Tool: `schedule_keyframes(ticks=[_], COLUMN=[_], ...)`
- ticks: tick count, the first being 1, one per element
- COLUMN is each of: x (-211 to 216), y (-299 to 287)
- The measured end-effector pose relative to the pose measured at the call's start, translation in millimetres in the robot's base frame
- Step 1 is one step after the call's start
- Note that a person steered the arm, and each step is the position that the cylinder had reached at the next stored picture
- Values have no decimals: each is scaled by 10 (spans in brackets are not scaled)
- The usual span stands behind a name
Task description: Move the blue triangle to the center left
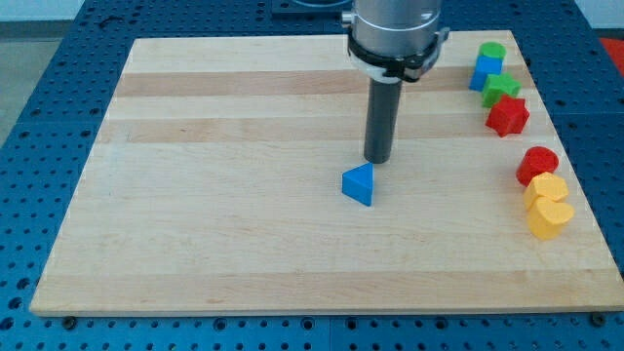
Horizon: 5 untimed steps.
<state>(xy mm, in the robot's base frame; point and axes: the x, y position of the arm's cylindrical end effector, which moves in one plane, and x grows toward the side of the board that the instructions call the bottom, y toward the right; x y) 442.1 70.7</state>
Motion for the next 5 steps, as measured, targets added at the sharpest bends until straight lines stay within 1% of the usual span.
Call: schedule_keyframes(ticks=[2,3,4,5], x=[470,743,690,354], y=[187,24,-282,-388])
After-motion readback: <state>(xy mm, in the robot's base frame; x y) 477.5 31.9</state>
